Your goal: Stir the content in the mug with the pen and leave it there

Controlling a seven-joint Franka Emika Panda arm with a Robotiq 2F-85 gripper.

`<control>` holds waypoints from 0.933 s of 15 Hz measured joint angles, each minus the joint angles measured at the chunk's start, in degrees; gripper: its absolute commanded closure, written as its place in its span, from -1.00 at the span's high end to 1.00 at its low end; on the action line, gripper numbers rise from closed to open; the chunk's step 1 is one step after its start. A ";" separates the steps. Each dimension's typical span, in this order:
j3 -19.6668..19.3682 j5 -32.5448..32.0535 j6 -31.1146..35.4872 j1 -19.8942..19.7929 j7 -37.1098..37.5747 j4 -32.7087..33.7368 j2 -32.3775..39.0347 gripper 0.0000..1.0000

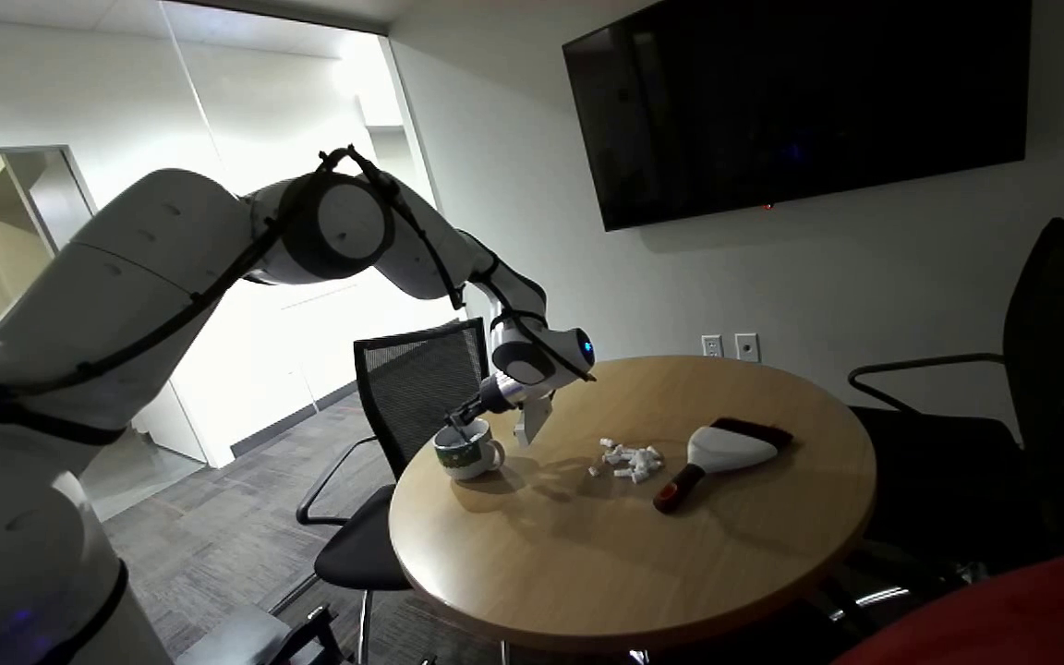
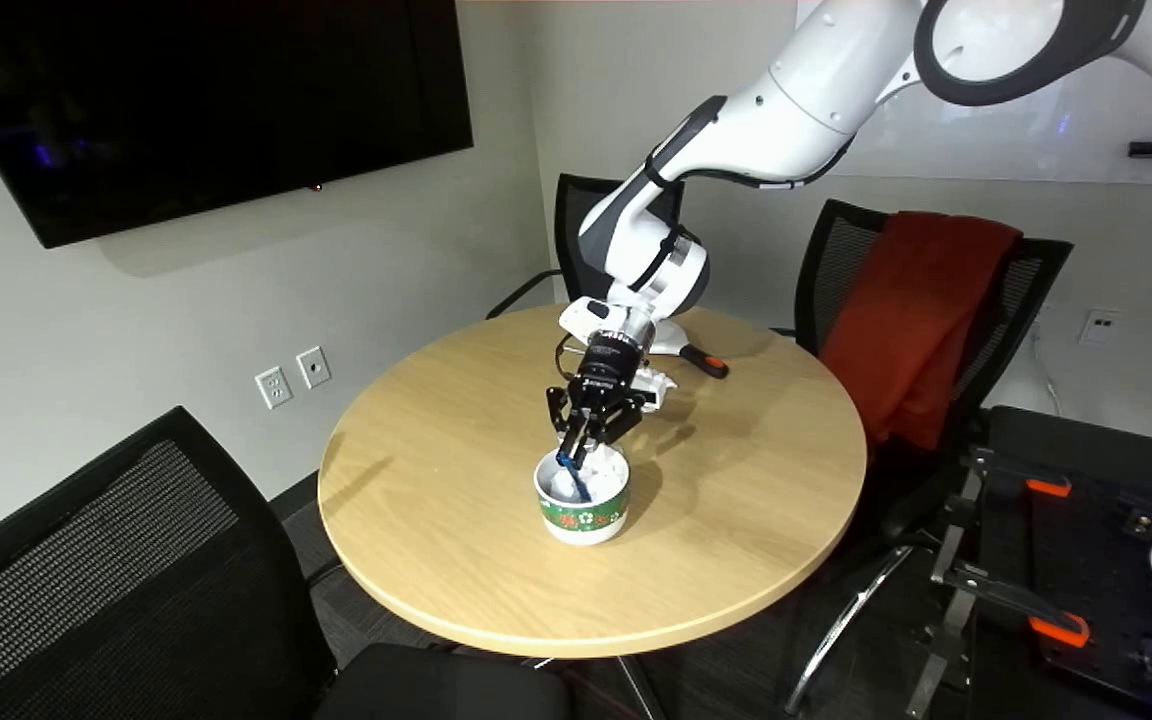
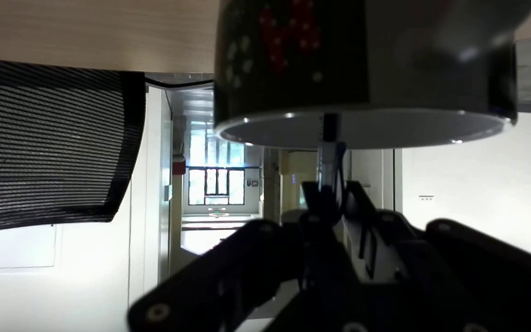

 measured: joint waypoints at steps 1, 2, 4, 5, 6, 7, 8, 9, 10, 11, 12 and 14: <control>0.06 0.00 0.80 0.11 -1.00 -0.23 -0.11 -0.91; 0.19 0.00 1.20 0.13 -1.93 -0.42 -0.22 -0.91; 0.39 0.00 1.81 0.20 -3.90 -0.85 -0.53 -0.91; 0.41 0.00 1.86 0.26 -4.57 -0.93 -0.60 -0.91; 0.44 0.01 1.86 0.31 -5.22 -1.01 -0.67 -0.91; 0.50 0.02 1.86 0.35 -5.56 -1.17 -0.79 -0.91; 0.84 0.00 1.86 0.27 -5.68 -1.25 -0.94 -0.91; 1.41 0.00 1.86 0.07 -5.68 -1.33 -1.22 -0.91; 1.89 0.00 1.86 -0.04 -5.68 -1.46 -1.60 -0.91; 1.99 0.04 1.86 0.09 -5.66 -1.74 -2.08 -0.16; 2.00 0.11 1.86 0.23 -5.66 -2.05 -2.55 -0.14; 1.99 0.13 1.86 0.40 -5.10 -2.93 -3.43 0.13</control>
